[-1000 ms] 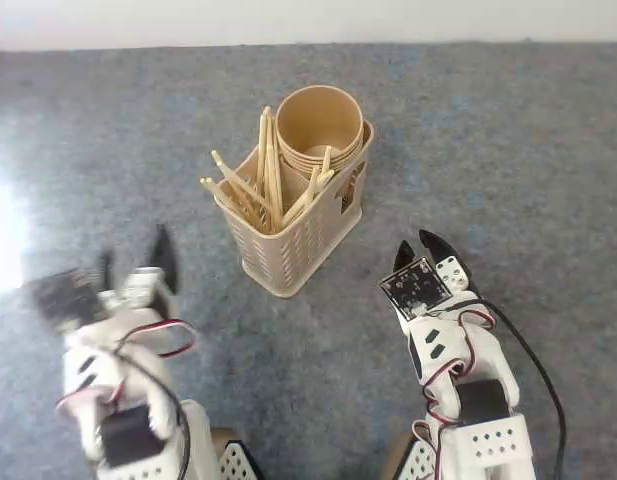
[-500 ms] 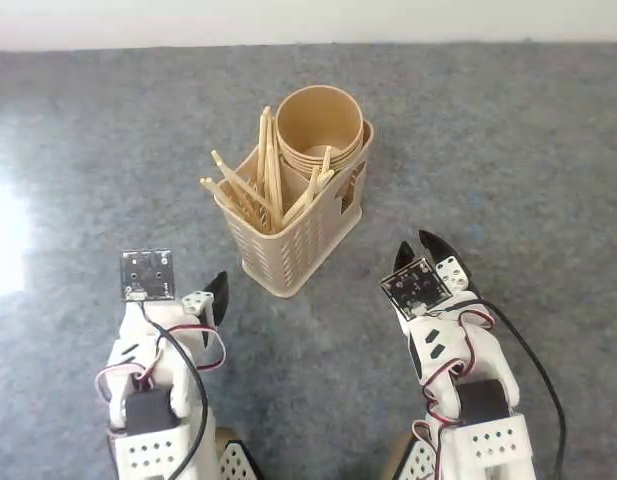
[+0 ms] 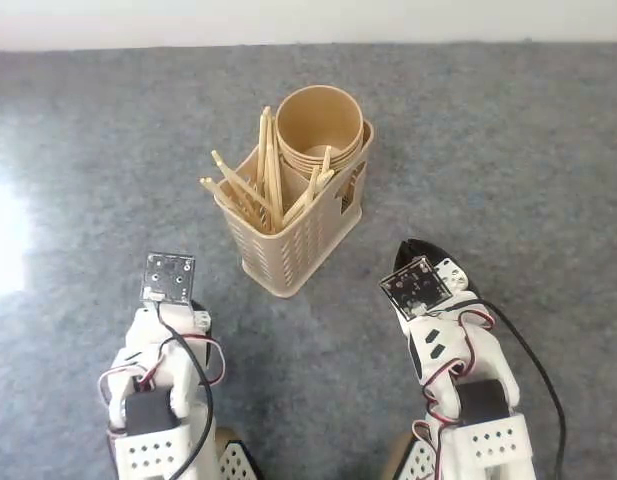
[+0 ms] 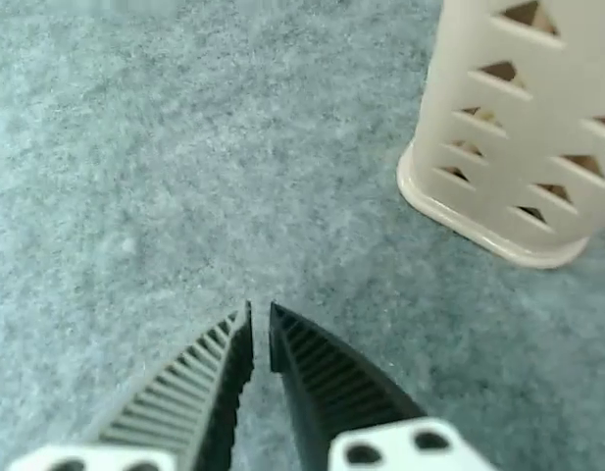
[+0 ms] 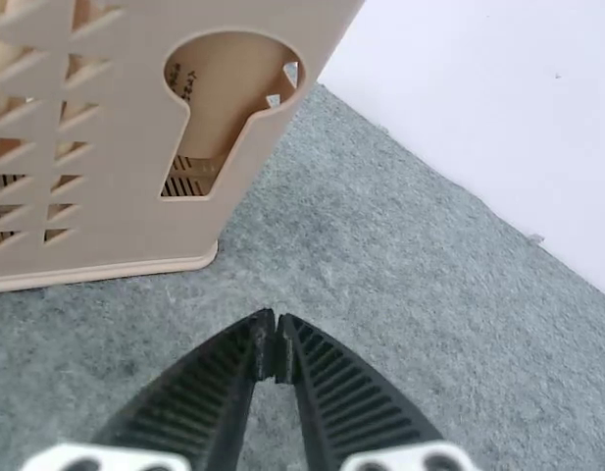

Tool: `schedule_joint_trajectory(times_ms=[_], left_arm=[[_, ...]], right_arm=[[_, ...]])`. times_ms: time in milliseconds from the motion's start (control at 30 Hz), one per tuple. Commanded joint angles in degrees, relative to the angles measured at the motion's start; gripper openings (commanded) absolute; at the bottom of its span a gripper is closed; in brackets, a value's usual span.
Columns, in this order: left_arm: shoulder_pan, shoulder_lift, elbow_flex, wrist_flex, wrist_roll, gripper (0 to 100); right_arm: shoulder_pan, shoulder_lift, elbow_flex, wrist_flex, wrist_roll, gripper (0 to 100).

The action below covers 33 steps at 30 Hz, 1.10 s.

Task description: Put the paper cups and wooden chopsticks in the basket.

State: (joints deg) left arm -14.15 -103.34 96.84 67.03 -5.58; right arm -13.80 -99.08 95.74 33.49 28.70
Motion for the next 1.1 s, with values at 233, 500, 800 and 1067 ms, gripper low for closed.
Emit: schedule_joint_trajectory(times_ms=[233, 500, 800, 1067], left_arm=[[0.44, -1.14, -0.4, 5.45, -0.7, 1], [0.44, -1.14, -0.4, 5.45, -0.62, 1], [0.09, -1.14, -0.4, 5.45, -0.62, 1], [0.09, -1.14, -0.4, 5.45, -0.62, 1]], right_arm=[[8.22, -0.57, 0.97, 3.56, 0.62, 0.6], [9.8, -0.66, 0.88, 12.0, -4.31, 0.6], [12.7, -5.14, -0.09, 18.24, -44.75, 0.6], [12.97, -4.88, 0.7, 33.01, -44.66, 0.6]])
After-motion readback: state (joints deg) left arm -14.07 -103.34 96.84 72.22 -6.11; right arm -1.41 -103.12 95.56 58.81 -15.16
